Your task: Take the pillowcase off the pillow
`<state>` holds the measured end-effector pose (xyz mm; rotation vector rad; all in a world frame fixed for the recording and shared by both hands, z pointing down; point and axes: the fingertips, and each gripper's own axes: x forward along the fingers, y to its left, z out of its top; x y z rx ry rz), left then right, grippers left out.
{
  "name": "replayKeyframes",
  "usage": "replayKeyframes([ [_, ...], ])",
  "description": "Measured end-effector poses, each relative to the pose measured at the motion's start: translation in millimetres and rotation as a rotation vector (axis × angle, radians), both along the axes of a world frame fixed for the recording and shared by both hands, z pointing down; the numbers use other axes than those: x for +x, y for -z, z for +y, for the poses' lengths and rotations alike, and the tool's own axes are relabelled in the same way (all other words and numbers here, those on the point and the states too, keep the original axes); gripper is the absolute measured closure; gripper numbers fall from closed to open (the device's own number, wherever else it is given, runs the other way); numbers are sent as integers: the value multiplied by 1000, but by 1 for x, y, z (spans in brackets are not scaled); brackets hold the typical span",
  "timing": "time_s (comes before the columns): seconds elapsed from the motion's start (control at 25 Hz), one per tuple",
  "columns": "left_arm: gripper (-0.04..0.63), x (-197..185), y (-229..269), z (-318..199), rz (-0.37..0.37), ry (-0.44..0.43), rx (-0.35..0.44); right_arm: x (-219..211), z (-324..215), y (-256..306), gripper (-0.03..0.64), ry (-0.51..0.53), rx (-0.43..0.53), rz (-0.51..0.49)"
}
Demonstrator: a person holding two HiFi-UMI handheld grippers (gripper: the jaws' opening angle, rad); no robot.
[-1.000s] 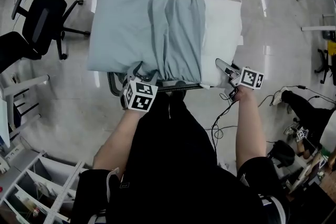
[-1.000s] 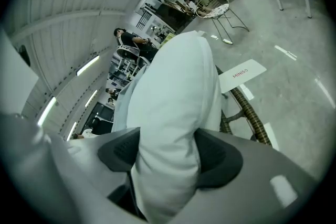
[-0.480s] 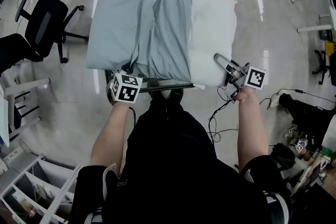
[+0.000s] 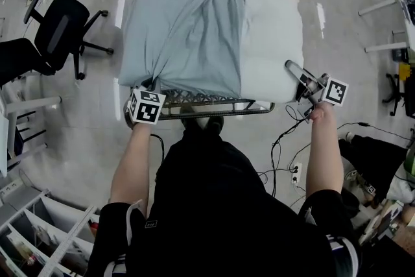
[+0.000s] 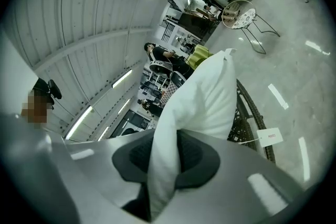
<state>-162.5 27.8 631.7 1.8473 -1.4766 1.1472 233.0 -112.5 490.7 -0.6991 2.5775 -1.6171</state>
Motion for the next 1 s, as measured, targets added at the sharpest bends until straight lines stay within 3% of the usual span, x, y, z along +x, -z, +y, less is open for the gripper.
replayKeyframes([
  [0.12,588,-8,3,-4,41,17,7,17,-5,0,535,-6,2,-1],
  [0.24,588,-7,3,-9,20,-18,9,26,-9,-14,534,-11,6,20],
  [0.36,588,0,-3,-12,12,-24,-2,27,1,-49,505,48,-3,190],
  [0.44,588,5,-7,-12,8,-21,-4,34,11,-83,478,55,-62,329],
  [0.52,588,10,-12,-9,6,-7,-6,38,21,-110,459,30,-106,392],
  [0.76,549,34,-6,-3,-14,18,53,62,34,-149,351,-144,-182,390],
  [0.88,522,63,6,2,16,-30,82,78,38,-145,318,-192,-177,391],
  [1.0,479,93,3,10,56,-95,59,88,42,-138,318,-190,-124,469],
])
